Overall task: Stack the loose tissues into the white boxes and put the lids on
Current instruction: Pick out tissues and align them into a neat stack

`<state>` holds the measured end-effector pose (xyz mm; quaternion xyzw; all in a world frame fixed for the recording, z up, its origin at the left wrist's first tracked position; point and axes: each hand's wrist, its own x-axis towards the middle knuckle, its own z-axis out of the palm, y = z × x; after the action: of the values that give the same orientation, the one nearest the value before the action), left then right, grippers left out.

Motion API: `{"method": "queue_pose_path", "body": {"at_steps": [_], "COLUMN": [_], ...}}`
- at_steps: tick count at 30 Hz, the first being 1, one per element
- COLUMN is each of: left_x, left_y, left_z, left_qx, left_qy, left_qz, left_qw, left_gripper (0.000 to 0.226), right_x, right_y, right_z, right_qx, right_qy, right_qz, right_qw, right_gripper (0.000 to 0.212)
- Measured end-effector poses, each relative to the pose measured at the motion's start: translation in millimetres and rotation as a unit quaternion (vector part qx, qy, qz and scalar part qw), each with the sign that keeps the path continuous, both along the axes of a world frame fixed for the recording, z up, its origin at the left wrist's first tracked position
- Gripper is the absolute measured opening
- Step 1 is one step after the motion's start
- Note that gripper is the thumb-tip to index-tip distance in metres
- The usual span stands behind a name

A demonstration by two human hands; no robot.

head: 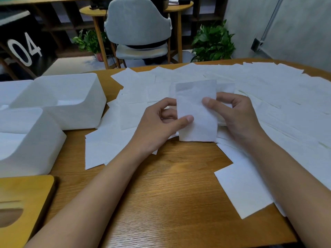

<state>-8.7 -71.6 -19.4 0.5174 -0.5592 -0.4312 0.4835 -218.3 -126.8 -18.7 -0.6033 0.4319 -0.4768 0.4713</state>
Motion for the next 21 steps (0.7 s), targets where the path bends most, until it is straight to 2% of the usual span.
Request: {"method": "queue_pose_path", "body": {"at_steps": [5,11,13,18,21], "left_x": [8.7,28.7,31.1,27.9,27.9], "left_y": [-3.9,-10.7,-11.0,-11.0,-11.4], "left_z": [0.7,5.6,7.2,3.7,1.9], "left_qx": [-0.013,-0.037,-0.058,-0.076,-0.094], "left_qy": [-0.017,-0.100,-0.125,-0.115,-0.144], "left_qz": [0.052,0.041,0.054,0.068,0.068], "left_qw": [0.998,0.993,0.989,0.988,0.983], "left_gripper": [0.014,0.014,0.020,0.025,0.022], "right_x": [-1.5,1.0,1.9,5.4,6.9], "right_y": [-2.0,4.1,5.1,6.9,7.4], "right_z": [1.0,4.8,3.3,2.9,1.9], "right_qx": [0.014,0.011,0.005,-0.016,-0.035], "right_qy": [-0.036,0.010,0.026,0.065,0.092], "right_qz": [-0.002,0.066,0.088,0.131,0.137], "right_qw": [0.999,0.998,0.996,0.989,0.986], "right_gripper": [0.018,0.030,0.035,0.050,0.060]}}
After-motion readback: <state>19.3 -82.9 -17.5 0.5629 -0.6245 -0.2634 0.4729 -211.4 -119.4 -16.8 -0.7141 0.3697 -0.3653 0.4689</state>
